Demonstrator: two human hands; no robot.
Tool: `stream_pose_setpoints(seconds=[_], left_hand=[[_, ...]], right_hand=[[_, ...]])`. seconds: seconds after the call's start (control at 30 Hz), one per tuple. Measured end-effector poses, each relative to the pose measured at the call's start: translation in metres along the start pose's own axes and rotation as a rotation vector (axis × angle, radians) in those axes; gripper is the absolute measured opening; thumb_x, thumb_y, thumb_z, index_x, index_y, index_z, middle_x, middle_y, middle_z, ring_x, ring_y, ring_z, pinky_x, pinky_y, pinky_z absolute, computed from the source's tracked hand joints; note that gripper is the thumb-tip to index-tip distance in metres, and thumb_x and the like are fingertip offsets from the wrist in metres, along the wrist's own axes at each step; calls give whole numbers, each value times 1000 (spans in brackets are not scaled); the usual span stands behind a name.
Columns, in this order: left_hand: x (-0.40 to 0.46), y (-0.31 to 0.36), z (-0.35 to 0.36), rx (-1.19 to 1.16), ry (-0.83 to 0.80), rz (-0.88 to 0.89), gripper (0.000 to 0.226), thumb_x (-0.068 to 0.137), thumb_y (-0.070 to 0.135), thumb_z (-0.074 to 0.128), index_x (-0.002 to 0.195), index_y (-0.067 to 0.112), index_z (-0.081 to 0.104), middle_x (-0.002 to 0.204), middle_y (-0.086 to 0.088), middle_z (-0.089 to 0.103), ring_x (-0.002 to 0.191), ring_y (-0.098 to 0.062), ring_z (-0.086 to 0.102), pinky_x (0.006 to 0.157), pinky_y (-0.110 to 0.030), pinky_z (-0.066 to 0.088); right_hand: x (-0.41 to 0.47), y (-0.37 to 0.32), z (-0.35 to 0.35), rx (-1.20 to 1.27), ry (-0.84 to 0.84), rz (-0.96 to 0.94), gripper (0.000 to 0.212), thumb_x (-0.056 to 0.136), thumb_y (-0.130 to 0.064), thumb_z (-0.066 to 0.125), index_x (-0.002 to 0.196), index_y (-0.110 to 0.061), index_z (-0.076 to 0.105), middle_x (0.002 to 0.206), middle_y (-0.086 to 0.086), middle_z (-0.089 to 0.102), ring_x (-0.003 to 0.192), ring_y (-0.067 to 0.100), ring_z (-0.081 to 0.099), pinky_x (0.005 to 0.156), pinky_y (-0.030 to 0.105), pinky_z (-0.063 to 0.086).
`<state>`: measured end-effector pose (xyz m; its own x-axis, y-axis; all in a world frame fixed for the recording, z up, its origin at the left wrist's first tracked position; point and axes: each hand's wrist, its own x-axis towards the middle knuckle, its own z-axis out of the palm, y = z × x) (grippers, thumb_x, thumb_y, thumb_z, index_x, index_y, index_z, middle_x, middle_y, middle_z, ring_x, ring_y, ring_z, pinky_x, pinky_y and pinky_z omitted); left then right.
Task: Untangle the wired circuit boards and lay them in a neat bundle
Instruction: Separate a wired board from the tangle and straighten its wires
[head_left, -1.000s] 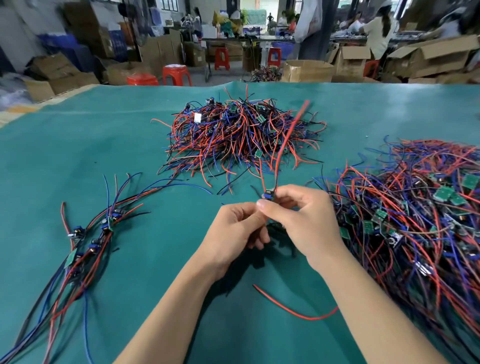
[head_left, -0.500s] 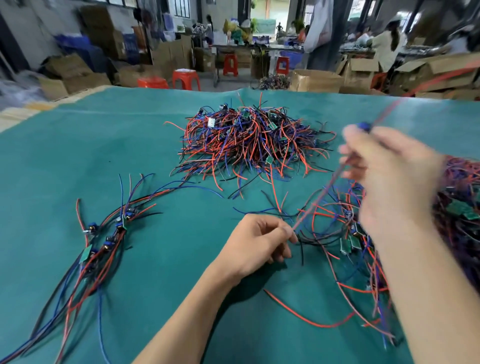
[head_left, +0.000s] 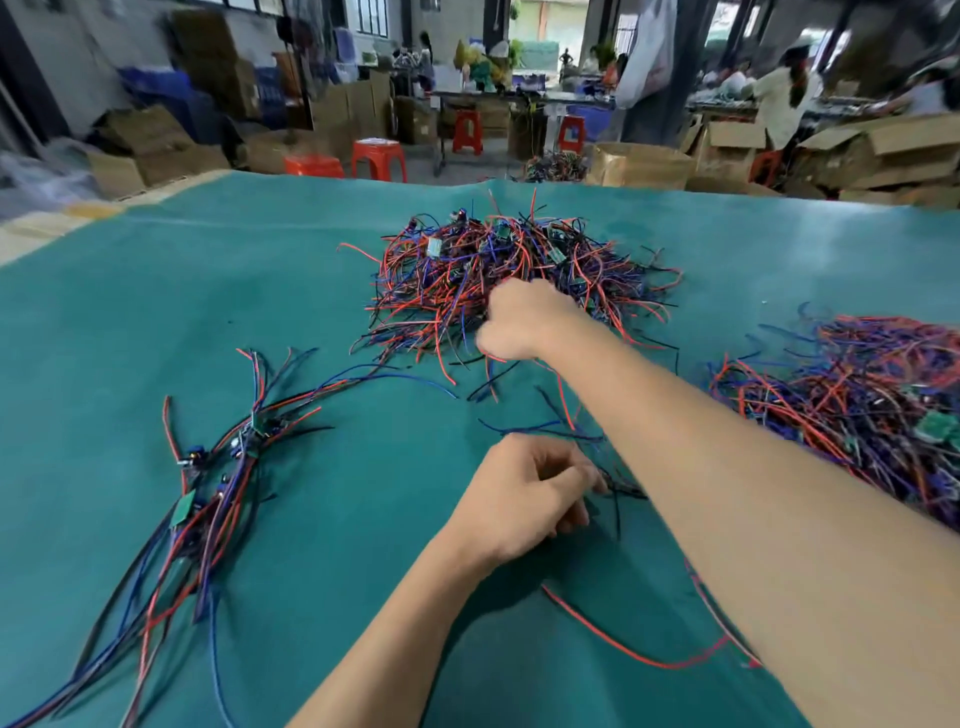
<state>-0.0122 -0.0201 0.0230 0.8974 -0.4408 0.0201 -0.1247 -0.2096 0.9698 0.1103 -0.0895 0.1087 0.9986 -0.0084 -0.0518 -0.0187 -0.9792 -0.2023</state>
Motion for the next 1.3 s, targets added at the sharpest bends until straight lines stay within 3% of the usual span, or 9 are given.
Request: stream_pose_setpoints(seconds=[0.13, 0.27, 0.37, 0.53, 0.8, 0.9, 0.97, 1.1, 1.3], left_hand=[[2, -5, 0, -22, -2, -9, 21, 94, 10, 58, 79, 13, 70, 55, 2, 63, 47, -12, 54, 46, -18, 43], [4, -6, 0, -43, -10, -14, 21, 95, 10, 57, 80, 13, 71, 56, 1, 63, 47, -11, 55, 46, -17, 42], [4, -7, -2, -90, 14, -24, 20, 96, 8, 55, 84, 8, 71, 58, 0, 64, 48, -11, 55, 46, -17, 42], [8, -9, -3, -227, 135, -36, 20, 97, 0, 49, 91, -3, 68, 62, -5, 64, 51, -13, 56, 48, -19, 45], [11, -8, -7, -469, 327, -55, 22, 91, -12, 41, 91, 5, 55, 71, -12, 68, 56, -17, 61, 50, -21, 49], [10, -8, -6, -487, 237, -29, 10, 98, -1, 49, 98, 4, 57, 75, -13, 70, 59, -17, 64, 52, -21, 50], [8, -7, -6, -493, 141, -20, 11, 100, 13, 54, 100, 5, 62, 77, -10, 72, 62, -17, 66, 55, -21, 51], [5, -7, -8, -436, 0, 37, 25, 97, 30, 58, 100, 7, 68, 86, -14, 73, 69, -20, 66, 56, -20, 49], [4, -10, -9, -385, -12, 60, 20, 95, 13, 61, 113, 10, 69, 82, -8, 72, 56, -12, 62, 46, -16, 41]], right_hand=[[17, 50, 18, 28, -120, 141, 54, 99, -31, 50, 149, -14, 42, 155, 19, 37, 135, 40, 42, 107, 46, 44], [11, 65, 25, 245, 17, 109, 42, 98, -29, 58, 135, -9, 62, 136, 14, 62, 112, 34, 59, 94, 36, 48], [0, 76, 22, 601, 252, 161, 24, 87, -19, 71, 110, -20, 78, 115, 4, 75, 109, 28, 67, 97, 38, 54], [-53, 93, 1, 1299, 366, 180, 13, 89, -9, 72, 80, -18, 71, 73, 6, 75, 56, 13, 62, 53, 22, 50], [-135, 135, -5, 2087, 317, 219, 8, 91, -7, 57, 94, -9, 64, 94, 17, 77, 60, 11, 68, 48, 16, 48], [-142, 127, 11, 2030, 148, 196, 27, 77, -5, 60, 102, -10, 68, 90, 16, 77, 56, 10, 67, 46, 16, 48], [-141, 112, 29, 1853, 76, 187, 26, 83, 2, 58, 103, -11, 67, 85, 15, 76, 55, 14, 67, 45, 19, 49], [-139, 88, 58, 1394, 206, 71, 26, 87, 12, 61, 99, -9, 71, 75, 3, 74, 54, 11, 60, 45, 19, 42], [-137, 92, 71, 1261, 348, -2, 21, 96, -10, 67, 108, -23, 78, 76, -8, 75, 59, 5, 59, 54, 17, 45]])
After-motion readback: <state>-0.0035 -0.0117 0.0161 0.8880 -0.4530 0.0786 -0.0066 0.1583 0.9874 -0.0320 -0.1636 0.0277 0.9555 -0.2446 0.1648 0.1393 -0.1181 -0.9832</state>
